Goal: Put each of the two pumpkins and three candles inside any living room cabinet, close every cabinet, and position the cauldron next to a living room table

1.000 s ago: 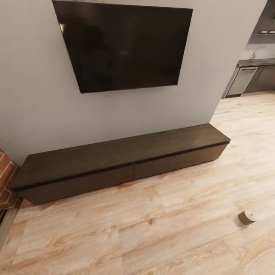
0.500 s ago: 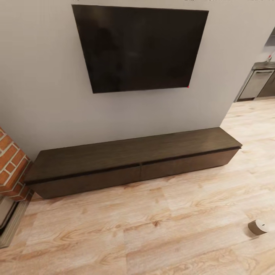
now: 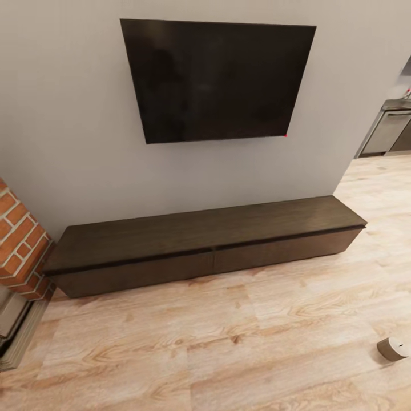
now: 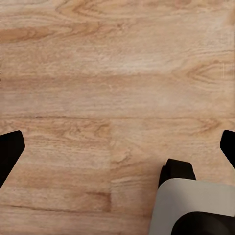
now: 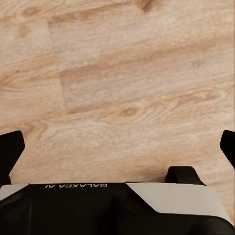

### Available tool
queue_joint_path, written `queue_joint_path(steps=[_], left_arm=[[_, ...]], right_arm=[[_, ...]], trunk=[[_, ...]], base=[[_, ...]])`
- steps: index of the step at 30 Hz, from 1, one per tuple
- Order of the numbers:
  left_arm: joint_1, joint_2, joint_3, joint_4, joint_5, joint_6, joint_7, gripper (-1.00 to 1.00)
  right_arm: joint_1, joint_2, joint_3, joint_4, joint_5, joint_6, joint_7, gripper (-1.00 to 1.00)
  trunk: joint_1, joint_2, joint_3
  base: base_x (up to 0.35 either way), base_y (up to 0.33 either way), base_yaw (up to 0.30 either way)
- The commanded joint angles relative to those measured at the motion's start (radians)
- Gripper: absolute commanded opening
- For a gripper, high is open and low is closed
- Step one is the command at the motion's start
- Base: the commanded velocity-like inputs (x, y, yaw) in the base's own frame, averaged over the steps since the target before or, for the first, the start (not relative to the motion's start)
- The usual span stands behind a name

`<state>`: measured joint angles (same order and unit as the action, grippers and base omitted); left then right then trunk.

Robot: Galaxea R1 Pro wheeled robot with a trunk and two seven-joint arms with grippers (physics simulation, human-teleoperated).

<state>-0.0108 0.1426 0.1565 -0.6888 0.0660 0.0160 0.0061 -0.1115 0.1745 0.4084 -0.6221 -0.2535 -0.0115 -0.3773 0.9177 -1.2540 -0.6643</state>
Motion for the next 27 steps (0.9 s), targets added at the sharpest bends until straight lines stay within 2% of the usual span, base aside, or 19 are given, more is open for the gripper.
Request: queue_joint_path(steps=[1, 27], left_arm=[[0.000, 0.000, 0.000, 0.000, 0.000, 0.000, 0.000, 1.00], [0.000, 0.000, 0.002, 0.000, 0.000, 0.001, 0.000, 1.00]], right_arm=[[0.000, 0.000, 0.006, 0.000, 0.000, 0.000, -0.001, 1.00], [-0.001, 0.000, 0.017, 0.027, 0.000, -0.052, -0.003, 1.00]], trunk=[[0.000, 0.000, 0.002], [0.000, 0.000, 0.043]], base=[[0.000, 0.000, 0.075], [0.000, 0.000, 0.081]])
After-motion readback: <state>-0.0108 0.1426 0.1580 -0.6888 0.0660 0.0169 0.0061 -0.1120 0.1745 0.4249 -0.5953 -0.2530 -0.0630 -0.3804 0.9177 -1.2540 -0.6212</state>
